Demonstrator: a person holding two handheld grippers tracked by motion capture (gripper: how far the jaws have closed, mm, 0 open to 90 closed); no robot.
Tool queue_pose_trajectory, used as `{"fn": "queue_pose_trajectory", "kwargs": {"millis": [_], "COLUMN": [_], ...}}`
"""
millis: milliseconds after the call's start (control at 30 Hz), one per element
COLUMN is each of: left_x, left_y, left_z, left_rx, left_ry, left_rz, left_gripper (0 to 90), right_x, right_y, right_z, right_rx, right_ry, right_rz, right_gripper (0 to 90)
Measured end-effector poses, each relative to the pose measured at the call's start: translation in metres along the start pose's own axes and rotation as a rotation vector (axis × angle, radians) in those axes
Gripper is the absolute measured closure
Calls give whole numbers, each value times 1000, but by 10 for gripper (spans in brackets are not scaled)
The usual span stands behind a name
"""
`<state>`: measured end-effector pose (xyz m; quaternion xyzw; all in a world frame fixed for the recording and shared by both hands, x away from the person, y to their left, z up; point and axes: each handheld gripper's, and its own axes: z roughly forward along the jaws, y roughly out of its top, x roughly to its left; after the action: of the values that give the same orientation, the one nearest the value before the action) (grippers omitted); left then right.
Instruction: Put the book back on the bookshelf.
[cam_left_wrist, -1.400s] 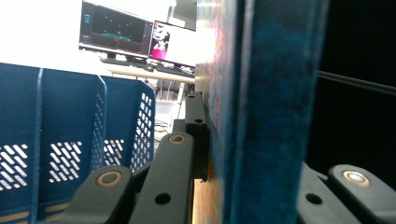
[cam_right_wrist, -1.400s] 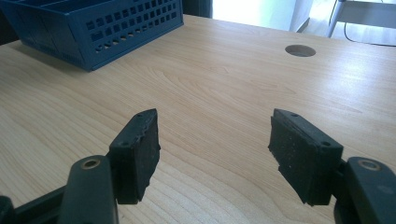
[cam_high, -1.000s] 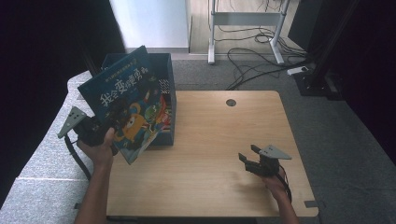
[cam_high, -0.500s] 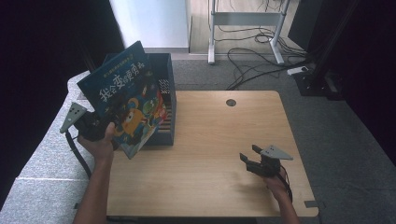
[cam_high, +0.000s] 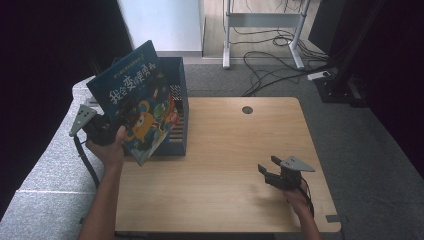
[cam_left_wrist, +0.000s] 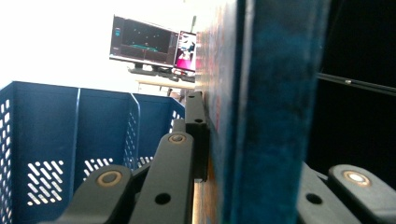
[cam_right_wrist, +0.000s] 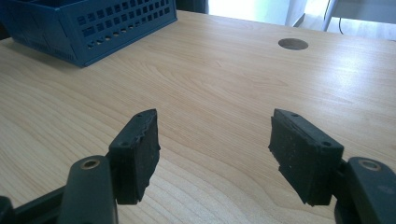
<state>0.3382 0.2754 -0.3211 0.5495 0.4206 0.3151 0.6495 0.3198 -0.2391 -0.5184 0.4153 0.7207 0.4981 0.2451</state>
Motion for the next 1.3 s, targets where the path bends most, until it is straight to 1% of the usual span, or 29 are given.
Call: {"fn": "queue_pose_trajectory", "kwargs": {"millis": [67, 200, 333, 433, 900, 1100, 1300], "left_x": [1, 1, 2, 3, 2, 4, 6], "left_y": [-1, 1, 1, 1, -4, -5, -9], "left_z": [1, 4, 9, 13, 29, 34, 38], "left_rx": [-10, -12, -9, -8, -11, -12, -10], "left_ry": [5, 7, 29, 36, 59, 68, 78], "left_rz": [-2, -4, 0, -2, -1, -4, -2], "left_gripper": [826, 827, 826, 826, 826, 826, 826], "right_x": [0, 0, 1, 0, -1, -2, -1], "right_y": [0, -1, -1, -1, 0, 0, 0], "right_z": [1, 1, 1, 0, 0, -1, -1], "right_rx": [3, 7, 5, 3, -1, 4, -3], "right_ry": [2, 3, 4, 3, 1, 0, -5], "right_rz": [0, -1, -5, -1, 2, 1, -1], "right_gripper": [321, 322, 322, 322, 321, 321, 321]}}
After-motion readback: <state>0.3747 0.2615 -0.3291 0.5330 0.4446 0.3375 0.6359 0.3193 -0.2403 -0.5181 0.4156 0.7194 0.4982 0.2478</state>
